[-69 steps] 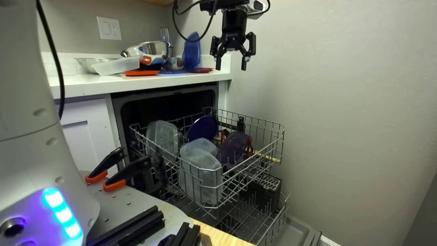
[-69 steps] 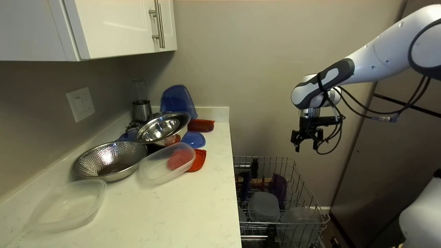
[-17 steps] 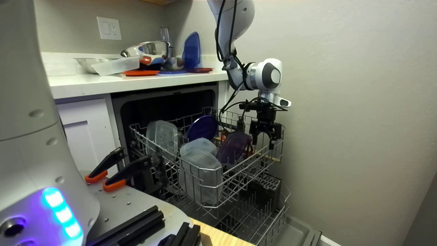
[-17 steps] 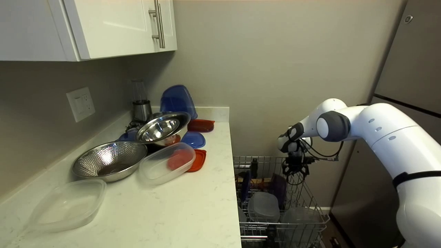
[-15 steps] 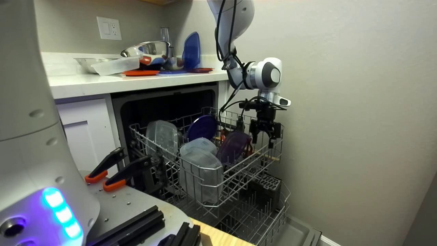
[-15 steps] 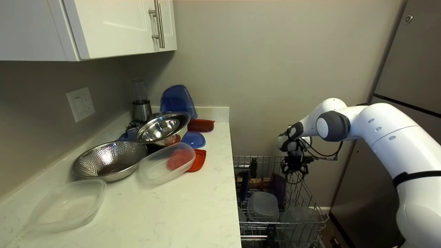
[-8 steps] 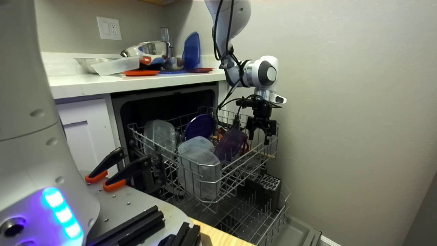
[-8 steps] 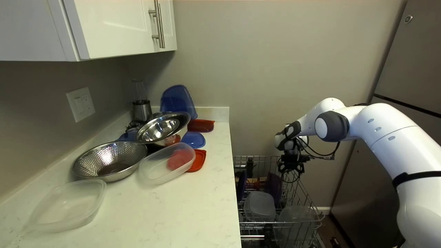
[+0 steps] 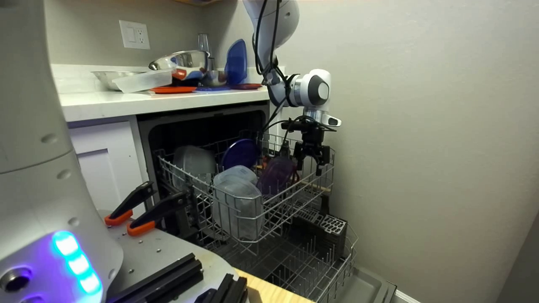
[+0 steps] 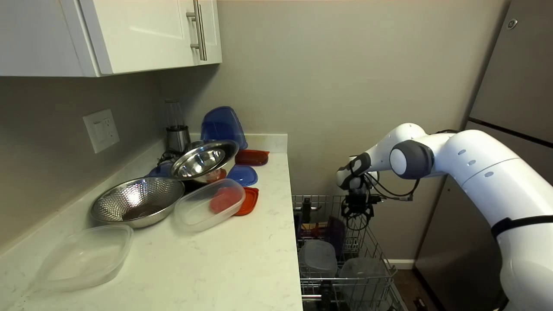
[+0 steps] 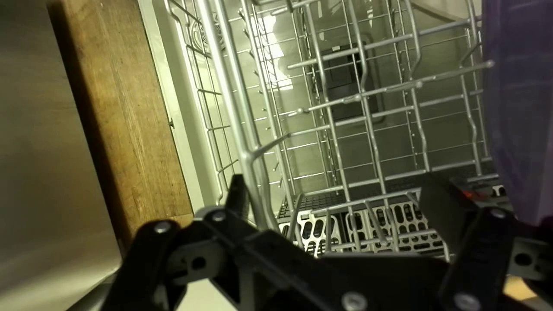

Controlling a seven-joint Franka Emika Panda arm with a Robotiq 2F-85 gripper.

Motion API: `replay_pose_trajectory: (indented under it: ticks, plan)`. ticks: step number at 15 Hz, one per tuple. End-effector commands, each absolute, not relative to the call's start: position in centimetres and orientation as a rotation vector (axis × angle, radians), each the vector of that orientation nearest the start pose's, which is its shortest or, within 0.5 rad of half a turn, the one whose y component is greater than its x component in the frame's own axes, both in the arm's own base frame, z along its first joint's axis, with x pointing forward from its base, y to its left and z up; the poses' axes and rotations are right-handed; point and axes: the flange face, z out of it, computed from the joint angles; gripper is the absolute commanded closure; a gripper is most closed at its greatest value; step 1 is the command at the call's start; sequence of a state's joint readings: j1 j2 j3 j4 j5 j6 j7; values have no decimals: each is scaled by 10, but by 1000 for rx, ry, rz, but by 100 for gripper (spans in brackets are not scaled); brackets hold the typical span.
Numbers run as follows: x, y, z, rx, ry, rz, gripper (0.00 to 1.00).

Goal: Push in the rack of the dishwasher

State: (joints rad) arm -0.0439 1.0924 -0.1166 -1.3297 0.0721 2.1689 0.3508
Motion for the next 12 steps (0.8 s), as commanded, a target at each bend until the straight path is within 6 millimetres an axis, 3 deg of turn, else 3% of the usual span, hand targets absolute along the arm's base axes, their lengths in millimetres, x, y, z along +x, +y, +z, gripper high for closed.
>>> replay_pose_trajectory:
  ticks: [1, 5, 12]
  plan:
    - [687, -69, 38, -3088, 709, 420, 0]
    - [689, -52, 31, -3099, 620, 429, 0]
    - [697, -8, 38, -3123, 521, 411, 0]
